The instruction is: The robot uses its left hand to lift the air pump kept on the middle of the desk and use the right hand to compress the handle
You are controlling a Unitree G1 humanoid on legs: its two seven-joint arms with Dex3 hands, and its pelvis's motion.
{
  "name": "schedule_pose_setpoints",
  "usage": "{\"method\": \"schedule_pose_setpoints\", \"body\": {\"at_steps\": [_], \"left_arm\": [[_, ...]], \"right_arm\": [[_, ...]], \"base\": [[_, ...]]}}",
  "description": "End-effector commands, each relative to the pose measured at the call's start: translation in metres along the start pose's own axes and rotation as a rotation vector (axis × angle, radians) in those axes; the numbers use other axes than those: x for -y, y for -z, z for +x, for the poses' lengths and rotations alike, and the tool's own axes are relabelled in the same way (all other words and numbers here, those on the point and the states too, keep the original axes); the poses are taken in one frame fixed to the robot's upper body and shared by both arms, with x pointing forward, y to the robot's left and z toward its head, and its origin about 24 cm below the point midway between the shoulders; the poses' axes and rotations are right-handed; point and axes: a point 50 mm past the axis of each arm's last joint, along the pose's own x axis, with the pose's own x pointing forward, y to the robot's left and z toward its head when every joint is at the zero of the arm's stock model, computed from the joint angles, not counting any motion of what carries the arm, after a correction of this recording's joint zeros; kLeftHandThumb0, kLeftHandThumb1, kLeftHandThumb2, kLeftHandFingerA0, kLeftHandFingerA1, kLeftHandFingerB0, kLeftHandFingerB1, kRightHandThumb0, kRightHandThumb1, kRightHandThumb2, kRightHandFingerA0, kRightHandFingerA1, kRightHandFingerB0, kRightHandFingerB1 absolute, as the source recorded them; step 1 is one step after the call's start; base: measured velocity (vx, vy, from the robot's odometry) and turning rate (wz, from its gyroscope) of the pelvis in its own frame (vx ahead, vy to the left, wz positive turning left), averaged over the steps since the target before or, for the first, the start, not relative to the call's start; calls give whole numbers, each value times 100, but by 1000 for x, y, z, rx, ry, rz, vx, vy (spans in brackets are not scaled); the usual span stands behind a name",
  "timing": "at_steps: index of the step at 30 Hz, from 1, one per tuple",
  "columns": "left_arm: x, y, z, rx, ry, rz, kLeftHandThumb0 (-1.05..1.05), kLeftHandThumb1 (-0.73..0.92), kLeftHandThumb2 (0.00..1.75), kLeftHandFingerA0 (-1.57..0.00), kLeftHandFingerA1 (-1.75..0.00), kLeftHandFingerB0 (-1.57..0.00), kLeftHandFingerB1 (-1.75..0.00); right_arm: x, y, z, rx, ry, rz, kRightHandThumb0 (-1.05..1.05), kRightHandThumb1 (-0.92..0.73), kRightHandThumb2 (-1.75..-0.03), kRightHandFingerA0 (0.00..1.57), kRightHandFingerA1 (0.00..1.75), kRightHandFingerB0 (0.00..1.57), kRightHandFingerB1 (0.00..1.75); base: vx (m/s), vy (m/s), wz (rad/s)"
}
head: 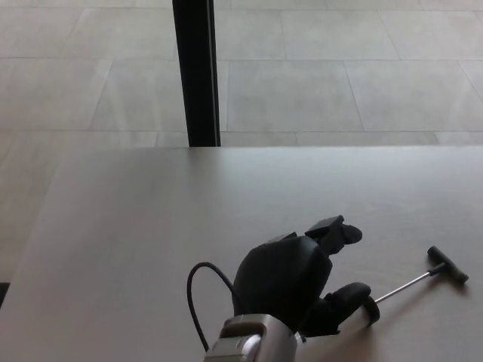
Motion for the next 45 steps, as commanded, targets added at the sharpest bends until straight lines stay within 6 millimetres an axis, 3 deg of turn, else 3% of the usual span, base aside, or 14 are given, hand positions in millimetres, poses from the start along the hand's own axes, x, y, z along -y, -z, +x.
{"method": "schedule_pose_setpoints", "body": {"at_steps": [1, 6, 7, 12, 13, 15, 16, 24, 25, 26, 32, 33, 34, 45], "left_arm": [[12, 21, -17, -207, 92, 136, -69, 79, 62, -28, -71, -21, -45], [21, 35, -24, -247, 122, 228, -72, 78, 62, -23, -67, -21, -44], [23, 37, -25, -251, 123, 255, -73, 78, 63, -21, -64, -20, -43], [23, 43, -25, -262, 92, 367, -82, 76, 63, -12, -59, -16, -41], [22, 44, -23, -273, 86, 375, -41, 38, 102, -5, -56, 0, -50], [20, 46, -23, -280, 86, 378, -41, 37, 101, -5, -56, 0, -51], [19, 46, -23, -285, 93, 377, -85, 75, 63, -5, -55, -12, -39], [22, 52, -23, -328, 42, 386, -78, 73, 63, -16, -62, -23, -51], [22, 53, -21, -331, 38, 387, -77, 76, 63, -18, -61, -24, -49], [22, 52, -21, -330, 34, 385, -76, 77, 63, -19, -61, -25, -50], [26, 41, -12, -297, 4, 316, -75, 82, 65, -23, -69, -25, -49], [27, 40, -11, -298, 0, 290, -76, 82, 65, -24, -69, -26, -48], [27, 38, -11, -297, 0, 279, -75, 83, 65, -24, -69, -26, -47], [35, 30, -11, -245, 28, 195, -72, 84, 65, -24, -64, -26, -44]], "right_arm": [[4, -5, 3, 13, 16, -30, -61, -71, -111, 22, 59, 41, 58], [4, -6, 7, 13, 26, -31, -62, -72, -111, 22, 59, 40, 57], [4, -6, 7, 15, 28, -29, -66, -91, -67, 30, 58, 45, 39], [3, -8, 8, 22, 37, -29, -67, -90, -67, 32, 63, 46, 39], [3, -8, 8, 21, 39, -25, -67, -91, -67, 32, 63, 46, 39], [3, -8, 9, 26, 41, -18, -67, -90, -67, 31, 66, 47, 40], [3, -8, 8, 28, 46, -13, -67, -90, -67, 32, 65, 47, 40], [2, -11, 9, 44, 41, 9, -67, -89, -67, 31, 70, 47, 40], [2, -11, 9, 46, 41, 1, -62, -71, -111, 29, 65, 41, 57], [2, -11, 10, 47, 39, 3, -67, -89, -67, 31, 66, 46, 40], [-1, -15, 13, 61, 33, -8, -66, -89, -67, 33, 68, 47, 41], [-2, -15, 13, 64, 26, -6, -70, -71, -92, 34, 69, 40, 50], [-2, -16, 13, 64, 24, -5, -65, -89, -67, 32, 69, 47, 41], [-3, -19, 15, 79, 24, -28, -65, -89, -67, 31, 65, 47, 40]], "base": [[0, 0, 0], [0, 0, 0], [0, 0, 0], [0, 0, 0], [0, 0, 0], [0, 0, 0], [0, 0, 0], [0, 0, 0], [0, 0, 0], [0, 0, 0], [0, 0, 0], [0, 0, 0], [0, 0, 0], [0, 0, 0]]}}
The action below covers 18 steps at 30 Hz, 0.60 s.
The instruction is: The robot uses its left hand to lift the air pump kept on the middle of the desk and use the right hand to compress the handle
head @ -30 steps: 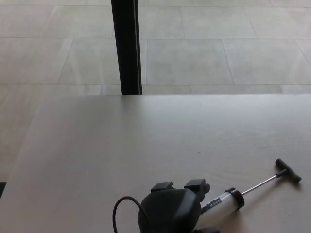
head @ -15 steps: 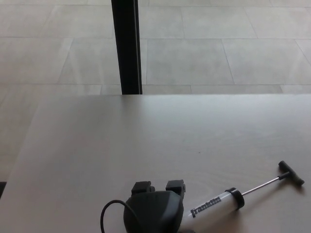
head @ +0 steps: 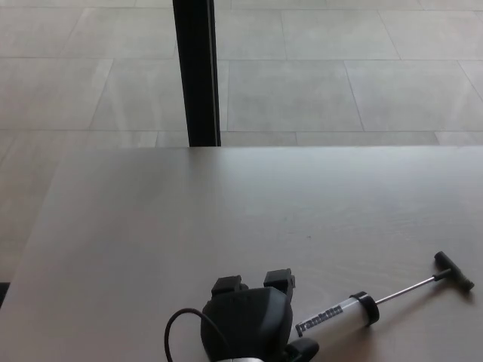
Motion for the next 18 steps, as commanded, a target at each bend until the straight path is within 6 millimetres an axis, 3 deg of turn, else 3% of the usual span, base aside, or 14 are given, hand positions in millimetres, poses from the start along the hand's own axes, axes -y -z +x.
{"method": "schedule_pose_setpoints", "body": {"at_steps": [1, 9, 10, 11, 12, 13, 14, 15, 16, 17, 18], "left_arm": [[2, -12, -2, 44, 3, -79, -72, 84, 65, -24, -65, -26, -45], [9, -6, 0, 12, 32, 22, -76, 75, 63, -14, -56, -16, -37], [11, -6, 0, 19, 37, 51, -40, 41, 102, -6, -55, 0, -50], [12, -6, 0, 12, 45, 64, -40, 37, 100, -6, -56, 0, -50], [14, -7, 0, 10, 51, 86, -92, 60, 99, -2, -54, -5, -41], [14, -7, 0, 9, 52, 89, -92, 60, 99, -2, -54, -5, -41], [16, -7, 0, 10, 51, 103, -79, 51, 98, -1, -54, -6, -42], [20, -8, -1, 12, 50, 154, -86, 53, 94, -5, -55, -7, -31], [22, -9, -1, 18, 52, 186, -91, 63, 65, -7, -55, -9, -28], [24, -9, -1, 23, 55, 220, -87, 53, 97, -5, -56, -10, -29], [27, -10, 0, 26, 62, 271, -83, 52, 97, -19, -63, 0, -28]], "right_arm": [[2, -6, 3, 31, 3, -24, -65, -89, -67, 30, 65, 47, 40], [1, -10, 9, 48, 4, -16, -68, -89, -67, 30, 64, 47, 40], [1, -10, 9, 47, 6, -19, -67, -89, -67, 30, 62, 46, 40], [1, -11, 10, 47, 12, -13, -68, -89, -67, 31, 63, 47, 40], [1, -11, 10, 46, 15, -12, -67, -89, -67, 31, 66, 48, 40], [1, -11, 10, 46, 15, -12, -67, -89, -67, 31, 66, 48, 40], [1, -11, 10, 44, 20, -14, -67, -89, -67, 32, 67, 48, 40], [-1, -11, 11, 45, 16, -17, -66, -89, -67, 32, 70, 47, 41], [-2, -11, 11, 42, 16, -16, -67, -88, -67, 32, 69, 47, 41], [-2, -11, 11, 39, 16, -14, -65, -74, -112, 33, 66, 41, 56], [-3, -11, 12, 41, 13, -16, -66, -88, -67, 33, 66, 48, 41]], "base": [[0, 0, 0], [0, 0, 0], [0, 0, 0], [0, 0, 0], [0, 0, 0], [0, 0, 0], [0, 0, 0], [0, 0, 0], [0, 0, 0], [0, 0, 0], [0, 0, 0]]}}
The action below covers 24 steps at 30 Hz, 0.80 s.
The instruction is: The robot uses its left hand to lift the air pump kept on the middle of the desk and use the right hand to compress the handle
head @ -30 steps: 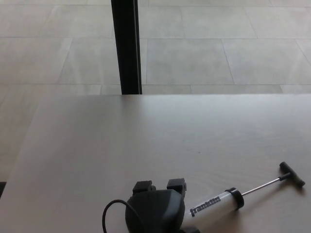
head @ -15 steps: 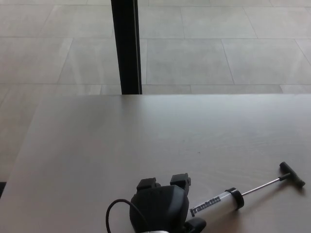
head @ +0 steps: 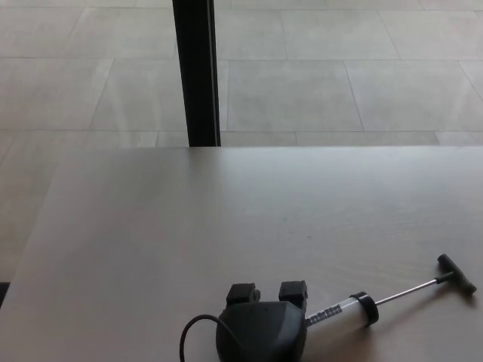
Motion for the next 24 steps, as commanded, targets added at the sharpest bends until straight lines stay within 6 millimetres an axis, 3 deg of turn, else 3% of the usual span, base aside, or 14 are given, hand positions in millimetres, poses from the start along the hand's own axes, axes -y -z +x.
{"method": "schedule_pose_setpoints", "body": {"at_steps": [1, 3, 4, 7, 8, 9, 10, 11, 12, 14, 16, 19, 20, 24], "left_arm": [[10, -2, 1, -19, 18, 196, -83, 52, 97, -19, -63, 0, -28], [12, -1, 3, -16, 22, 238, -86, 54, 90, -17, -61, -2, -30], [13, 0, 3, -12, 18, 265, -82, 69, 61, -25, -66, -7, -27], [14, 1, 7, -31, -25, 332, -73, 70, 62, -43, -81, -10, -29], [13, 2, 9, -32, -40, 331, -66, 70, 61, -53, -99, -12, -33], [11, 2, 13, -24, -46, 347, -36, 56, 109, -72, -94, 0, -50], [10, 3, 14, -21, -46, 354, -36, 56, 109, -72, -94, 0, -50], [10, 3, 16, -19, -49, 355, -56, 77, 63, -67, -118, -15, -36], [9, 2, 17, -11, -59, 331, -51, 77, 63, -73, -124, -16, -38], [12, 0, 18, 19, -77, 228, -23, 72, 70, -75, -160, -27, -49], [13, -1, 18, 29, -80, 164, -17, 72, 74, -77, -175, -36, -52], [14, 0, 19, 39, -91, 140, -15, 73, 81, -83, -175, -39, -54], [12, 0, 19, 24, -83, 81, -18, 80, 76, -74, -175, -60, -84], [11, 3, 21, 18, -95, 14, -18, 76, 87, -77, -175, -66, -95]], "right_arm": [[0, -4, 4, 18, 15, -18, -66, -88, -67, 33, 66, 48, 41], [0, -4, 4, 19, 15, -17, -65, -89, -67, 33, 67, 48, 41], [-1, -5, 4, 25, 12, -18, -66, -89, -67, 32, 68, 47, 41], [-1, -7, 3, 36, 14, -22, -64, -89, -66, 35, 72, 50, 42], [0, -7, 3, 33, 23, -18, -64, -88, -66, 36, 71, 51, 41], [0, -7, 3, 28, 27, -13, -63, -89, -65, 36, 70, 52, 42], [0, -8, 3, 27, 27, -12, -63, -89, -65, 36, 70, 52, 42], [-1, -7, 4, 26, 27, -9, -62, -88, -67, 36, 71, 53, 42], [0, -7, 4, 26, 27, -9, -62, -89, -65, 36, 70, 52, 42], [-2, -7, 4, 23, 25, -5, -65, -89, -65, 38, 65, 52, 42], [-2, -7, 3, 25, 24, -14, -64, -89, -65, 38, 63, 52, 42], [-2, -7, 4, 24, 25, -9, -65, -89, -65, 39, 63, 52, 42], [-2, -8, 4, 25, 29, 0, -70, -69, -93, 39, 67, 48, 53], [-2, -8, 3, 28, 25, -2, -71, -69, -93, 40, 67, 48, 53]], "base": [[0, 0, 0], [0, 0, 0], [0, 0, 0], [0, 0, 0], [0, 0, 0], [0, 0, 0], [0, 0, 0], [0, 0, 0], [0, 0, 0], [0, 0, 0], [0, 0, 0], [0, 0, 0], [0, 0, 0], [0, 0, 0]]}}
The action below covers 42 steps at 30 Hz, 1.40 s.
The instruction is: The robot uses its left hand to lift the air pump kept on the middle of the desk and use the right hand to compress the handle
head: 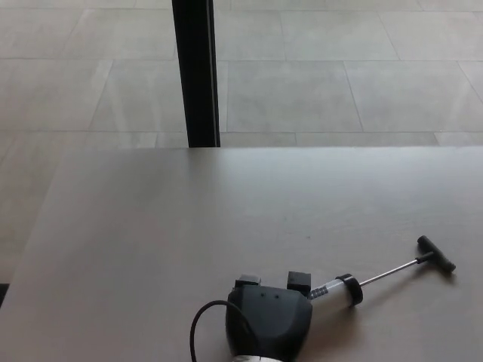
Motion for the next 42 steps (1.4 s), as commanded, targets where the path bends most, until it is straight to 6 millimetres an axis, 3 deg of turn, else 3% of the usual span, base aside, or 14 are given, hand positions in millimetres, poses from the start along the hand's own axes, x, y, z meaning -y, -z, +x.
{"method": "schedule_pose_setpoints", "body": {"at_steps": [1, 5, 8, 13, 14, 15, 16, 21, 22, 23, 25, 27, 33, 42], "left_arm": [[8, -2, -2, 3, 31, -148, -19, 76, 89, -78, -175, -66, -95], [5, 1, 1, 2, 26, -177, -21, 79, 91, -79, -175, -65, -97], [8, 1, 1, -14, 65, -162, -25, 77, 90, -78, -175, -67, -127], [13, 2, 1, -35, 109, -163, -24, 77, 89, -77, -175, -67, -118], [14, 4, -1, -25, 109, -146, -23, 79, 81, -79, -165, -67, -104], [15, 5, -1, -20, 109, -139, -23, 79, 81, -79, -165, -67, -104], [15, 8, -2, -4, 82, -152, -21, 75, 86, -88, -175, -67, -108], [17, 18, -3, 12, 53, -175, -22, 75, 97, -77, -175, -68, -113], [17, 24, -4, 19, 48, -165, -24, 81, 83, -85, -175, -66, -110], [15, 26, -5, 21, 47, -158, -33, 85, 74, -84, -174, -66, -111], [15, 31, -6, 28, 66, -149, -27, 88, 74, -76, -165, -65, -102], [3, 43, -5, 84, 4, -158, -19, 76, 90, -75, -175, -51, -158], [-38, 58, -1, 150, -169, -123, -12, 63, 112, -82, -175, -52, -170], [-60, 64, 1, 149, -181, -122, -13, 61, 111, -86, -175, -72, -112]], "right_arm": [[0, -3, 0, 16, 11, -1, -71, -69, -93, 40, 67, 48, 53], [0, -4, 2, 13, 20, 4, -65, -88, -66, 42, 64, 52, 42], [-1, -4, 2, 15, 22, 14, -65, -88, -66, 42, 64, 51, 43], [-1, -4, 2, 15, 16, 19, -64, -88, -66, 40, 66, 50, 42], [-2, -1, 1, 9, 7, 15, -60, -71, -110, 42, 69, 35, 54], [-3, 0, 0, 6, 4, 13, -60, -71, -110, 42, 69, 35, 54], [-3, 2, 0, 4, -2, 9, -65, -89, -67, 38, 66, 44, 41], [-4, 9, -4, -18, -6, 15, -66, -88, -67, 39, 66, 45, 41], [-5, 13, -6, -36, -9, 25, -64, -72, -111, 42, 70, 35, 54], [-5, 14, -7, -42, -7, 23, -66, -88, -66, 39, 67, 46, 41], [-4, 19, -10, -55, -7, 24, -65, -88, -66, 39, 66, 46, 41], [-1, 22, -13, -70, -1, 22, -65, -88, -67, 40, 66, 47, 42], [0, 30, -18, -126, -7, 21, -60, -88, -66, 42, 68, 48, 42], [-7, 39, -21, -185, -81, 8, -70, -91, -67, 40, 57, 44, 39]], "base": [[0, 0, 0], [0, 0, 0], [0, 0, 0], [0, 0, 0], [0, 0, 0], [0, 0, 0], [0, 0, 0], [0, 0, 0], [0, 0, 0], [0, 0, 0], [0, 0, 0], [0, 0, 0], [0, 0, 0], [0, 0, 0]]}}
